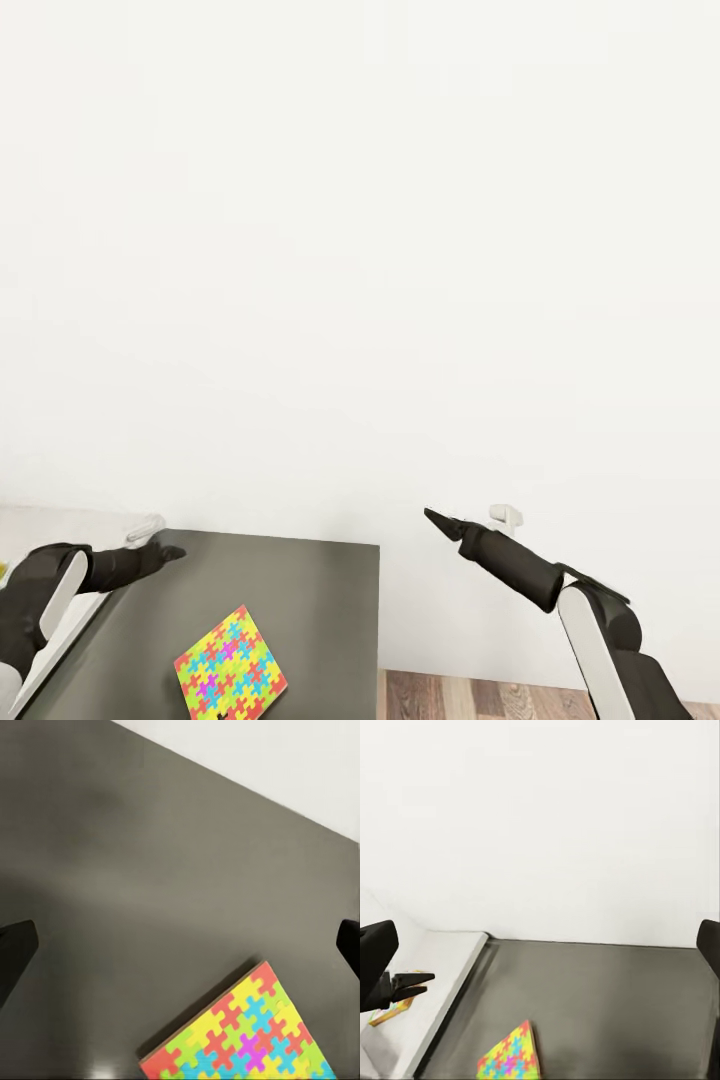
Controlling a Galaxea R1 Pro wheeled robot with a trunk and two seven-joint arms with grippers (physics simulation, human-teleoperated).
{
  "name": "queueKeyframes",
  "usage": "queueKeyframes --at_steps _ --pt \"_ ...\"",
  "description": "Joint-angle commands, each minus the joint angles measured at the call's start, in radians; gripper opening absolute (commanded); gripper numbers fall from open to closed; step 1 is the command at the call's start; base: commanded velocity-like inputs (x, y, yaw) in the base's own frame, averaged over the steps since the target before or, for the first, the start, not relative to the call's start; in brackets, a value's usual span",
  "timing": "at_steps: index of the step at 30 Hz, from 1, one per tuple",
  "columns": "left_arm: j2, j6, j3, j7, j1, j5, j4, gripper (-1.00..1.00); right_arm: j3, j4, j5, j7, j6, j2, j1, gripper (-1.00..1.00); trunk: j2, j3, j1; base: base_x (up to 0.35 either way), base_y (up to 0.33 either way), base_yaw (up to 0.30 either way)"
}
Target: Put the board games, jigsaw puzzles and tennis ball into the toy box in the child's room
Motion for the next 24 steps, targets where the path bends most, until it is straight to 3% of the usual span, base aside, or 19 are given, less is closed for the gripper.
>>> queueKeyframes --at_steps 1,3,4,10,17,24 --pt "-0.001 0.006 -0.009 -0.002 -0.001 -0.002 0.005 1.00 0.006 0.001 -0.004 -0.019 0.018 0.001 -0.001 1.00 -0.002 -0.002 0.001 0.000 0.000 0.000" --pt "-0.002 0.005 -0.029 0.002 -0.001 -0.002 0.015 1.00 0.024 0.003 -0.004 -0.066 0.033 0.001 -0.001 1.00 -0.002 -0.002 0.001 0.000 0.000 0.000" --pt "-0.004 0.004 -0.049 0.004 -0.001 -0.003 0.022 1.00 0.044 0.007 -0.005 -0.121 0.043 0.002 -0.003 1.00 -0.002 -0.002 0.001 0.000 0.000 0.000" --pt "-0.005 0.003 -0.094 0.007 -0.001 -0.003 0.033 1.00 0.103 0.019 -0.010 -0.296 0.061 -0.003 -0.015 1.00 -0.002 -0.002 0.001 0.000 0.000 0.000" --pt "-0.006 -0.001 -0.107 0.009 -0.001 -0.004 0.038 1.00 0.121 0.021 -0.017 -0.351 0.064 -0.011 -0.020 1.00 -0.002 -0.002 0.001 0.000 0.000 0.000" --pt "-0.006 -0.002 -0.109 0.021 -0.001 -0.004 0.041 1.00 0.124 0.014 -0.018 -0.359 0.065 -0.011 -0.020 1.00 -0.002 -0.002 0.001 0.000 0.000 0.000"
